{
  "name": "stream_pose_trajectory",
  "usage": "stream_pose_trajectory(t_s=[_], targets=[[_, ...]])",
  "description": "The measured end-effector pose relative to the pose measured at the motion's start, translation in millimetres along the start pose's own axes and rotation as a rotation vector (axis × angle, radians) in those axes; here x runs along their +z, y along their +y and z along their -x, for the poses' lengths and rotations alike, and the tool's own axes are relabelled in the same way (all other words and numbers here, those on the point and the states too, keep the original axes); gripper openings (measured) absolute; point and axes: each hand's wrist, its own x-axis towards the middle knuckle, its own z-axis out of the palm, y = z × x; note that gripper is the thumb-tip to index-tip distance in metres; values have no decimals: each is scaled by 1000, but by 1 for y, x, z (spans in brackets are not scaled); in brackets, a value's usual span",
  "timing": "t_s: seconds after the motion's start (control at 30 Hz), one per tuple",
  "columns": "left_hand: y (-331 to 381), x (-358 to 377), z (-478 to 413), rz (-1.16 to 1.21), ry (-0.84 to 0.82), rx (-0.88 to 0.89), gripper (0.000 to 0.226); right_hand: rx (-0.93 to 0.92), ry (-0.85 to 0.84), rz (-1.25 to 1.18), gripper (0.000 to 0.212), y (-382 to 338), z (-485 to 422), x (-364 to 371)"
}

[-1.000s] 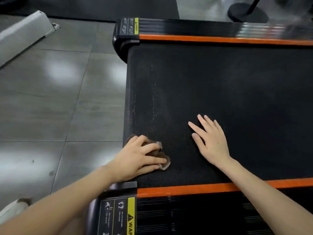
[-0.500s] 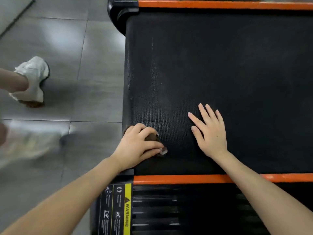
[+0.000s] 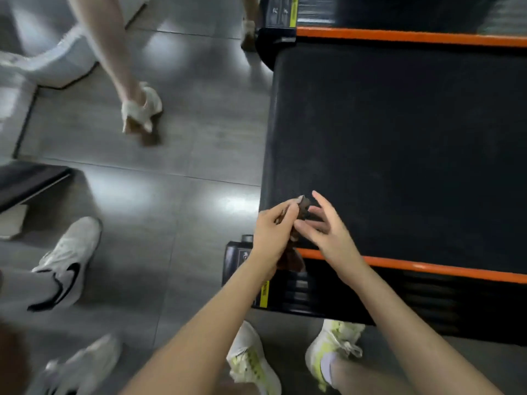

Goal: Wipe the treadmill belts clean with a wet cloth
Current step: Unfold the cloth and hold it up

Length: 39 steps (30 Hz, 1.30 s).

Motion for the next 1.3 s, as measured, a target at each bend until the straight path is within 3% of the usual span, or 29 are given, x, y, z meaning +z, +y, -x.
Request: stream_pose_trajectory(t_s=[0.1, 0.2, 0.3, 0.4, 0.73, 1.0, 1.3], targets=[[22, -13, 44, 242, -44, -248, 29, 108, -53, -226, 69, -23, 38, 23], [41, -27, 84, 331, 29, -393, 31, 161, 10, -189, 65, -36, 73, 31], [55, -36, 123, 214, 99, -382, 42, 182, 27, -149, 62, -50, 107, 31], [68, -42, 155, 139, 187, -331, 37, 99, 32, 53, 60, -69, 130, 26], [106, -104, 239, 255, 523, -310, 30, -134, -95, 495, 29, -150, 167, 36], [118, -208, 332, 8, 841, -292, 15, -311, -318, 918, 29, -208, 214, 158], [89, -397, 477, 256, 1103, -263, 25, -469, -647, 1075, 21, -233, 289, 382]])
